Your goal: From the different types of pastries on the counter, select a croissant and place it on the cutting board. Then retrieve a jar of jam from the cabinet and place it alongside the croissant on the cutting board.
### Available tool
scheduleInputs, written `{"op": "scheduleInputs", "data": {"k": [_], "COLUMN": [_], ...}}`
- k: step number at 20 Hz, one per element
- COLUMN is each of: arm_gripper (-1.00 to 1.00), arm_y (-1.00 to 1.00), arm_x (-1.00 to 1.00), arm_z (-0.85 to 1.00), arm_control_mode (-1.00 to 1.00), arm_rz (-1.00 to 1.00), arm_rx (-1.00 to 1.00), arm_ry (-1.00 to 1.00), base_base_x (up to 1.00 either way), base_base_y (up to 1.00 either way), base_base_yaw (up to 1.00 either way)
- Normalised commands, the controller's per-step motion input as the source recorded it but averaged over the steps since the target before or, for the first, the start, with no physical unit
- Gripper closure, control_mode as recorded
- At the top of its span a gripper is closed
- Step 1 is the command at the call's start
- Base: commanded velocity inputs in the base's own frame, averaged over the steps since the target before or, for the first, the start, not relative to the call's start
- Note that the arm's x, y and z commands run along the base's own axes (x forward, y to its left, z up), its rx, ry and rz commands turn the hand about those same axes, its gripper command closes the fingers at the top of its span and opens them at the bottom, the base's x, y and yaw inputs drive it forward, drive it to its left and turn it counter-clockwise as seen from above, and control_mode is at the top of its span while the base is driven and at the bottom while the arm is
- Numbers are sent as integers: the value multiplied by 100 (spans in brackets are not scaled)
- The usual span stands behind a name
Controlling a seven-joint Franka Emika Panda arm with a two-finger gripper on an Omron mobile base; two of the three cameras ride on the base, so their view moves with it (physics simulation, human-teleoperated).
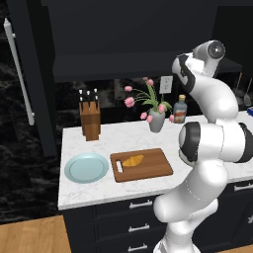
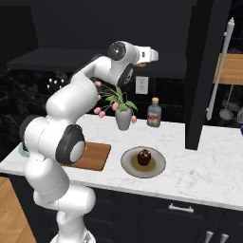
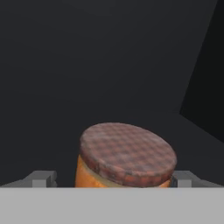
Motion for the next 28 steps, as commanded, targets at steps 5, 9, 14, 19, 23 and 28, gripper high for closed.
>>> {"op": "scheduleInputs", "data": {"k": [5,9,14,19,23,28], "arm_gripper": [100,100,100,100,100,100], "arm_y": [0,0,-3,-13,0,0], "arm_x": [0,-1,-28,-70,-79,-77], "arm_z": [-5,0,12,17,8,10], "arm_control_mode": [-100,-100,-100,-100,-100,-100], "arm_rz": [0,0,0,-1,0,0], "arm_rx": [0,0,1,3,2,0], "arm_ry": [0,0,0,-1,-3,-3], "base_base_x": [0,0,0,0,0,0], "base_base_y": [0,0,0,0,0,0], "base_base_yaw": [0,0,0,0,0,0]}}
